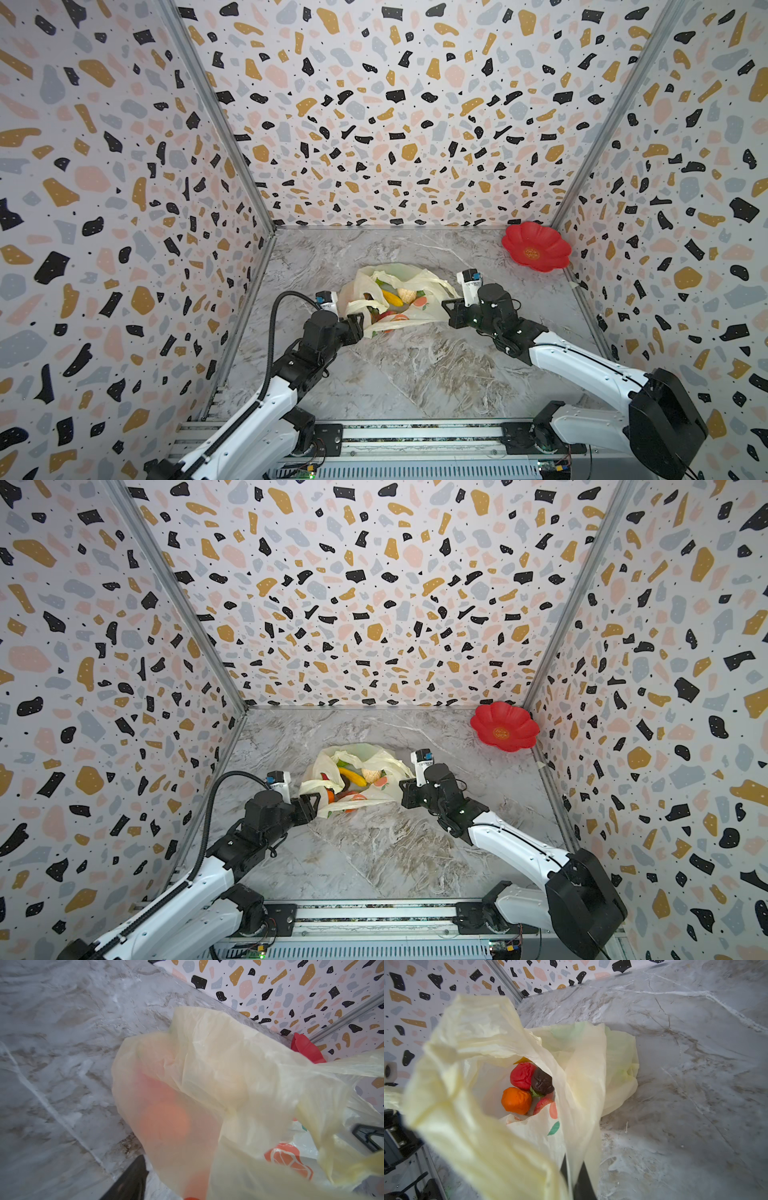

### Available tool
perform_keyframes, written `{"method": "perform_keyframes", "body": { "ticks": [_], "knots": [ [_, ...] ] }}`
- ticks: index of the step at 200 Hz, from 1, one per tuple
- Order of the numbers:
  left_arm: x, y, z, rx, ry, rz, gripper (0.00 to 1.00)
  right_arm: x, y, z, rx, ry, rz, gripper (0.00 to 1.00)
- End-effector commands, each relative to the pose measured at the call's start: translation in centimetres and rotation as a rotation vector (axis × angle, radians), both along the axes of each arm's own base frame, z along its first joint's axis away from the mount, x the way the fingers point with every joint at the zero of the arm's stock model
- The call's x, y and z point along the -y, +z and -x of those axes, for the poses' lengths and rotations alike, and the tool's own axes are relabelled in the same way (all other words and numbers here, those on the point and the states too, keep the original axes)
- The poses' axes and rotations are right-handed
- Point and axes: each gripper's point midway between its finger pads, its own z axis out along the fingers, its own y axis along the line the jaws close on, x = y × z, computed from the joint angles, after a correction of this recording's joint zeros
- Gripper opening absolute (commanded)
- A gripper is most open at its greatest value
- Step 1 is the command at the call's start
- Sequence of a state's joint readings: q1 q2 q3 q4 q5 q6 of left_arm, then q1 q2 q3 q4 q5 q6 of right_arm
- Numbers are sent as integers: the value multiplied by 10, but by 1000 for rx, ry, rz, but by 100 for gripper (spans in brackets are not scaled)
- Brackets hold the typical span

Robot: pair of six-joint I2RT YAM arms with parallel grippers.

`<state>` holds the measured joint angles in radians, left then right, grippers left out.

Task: Take fruits out of the plastic bag
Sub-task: Spread open the plastic bag at the center of the table.

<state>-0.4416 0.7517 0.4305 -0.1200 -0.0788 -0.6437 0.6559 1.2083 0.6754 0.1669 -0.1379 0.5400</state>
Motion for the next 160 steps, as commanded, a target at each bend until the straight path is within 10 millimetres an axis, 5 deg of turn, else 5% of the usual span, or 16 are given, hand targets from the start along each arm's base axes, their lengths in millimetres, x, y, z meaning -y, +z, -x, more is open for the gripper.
{"method": "perform_keyframes", "body": {
  "ticks": [1, 32, 88, 128, 160],
  "knots": [
    [-19, 10, 12, -23, 58, -54, 70, -10, 31, 0, 60, 34, -94, 0],
    [-12, 31, 20, -23, 41, 14, 72, -14, 40, -2, 86, 48, -103, 0],
    [-5, 97, 14, 65, -9, -7, 76, -22, 46, -8, 98, 68, -111, 0],
    [38, 134, -3, 127, -88, -122, 77, -27, 44, -15, 97, 68, -106, 0],
    [51, 182, -3, 200, -5, -273, 76, -26, 40, -17, 93, 60, -88, 0]
  ]
}}
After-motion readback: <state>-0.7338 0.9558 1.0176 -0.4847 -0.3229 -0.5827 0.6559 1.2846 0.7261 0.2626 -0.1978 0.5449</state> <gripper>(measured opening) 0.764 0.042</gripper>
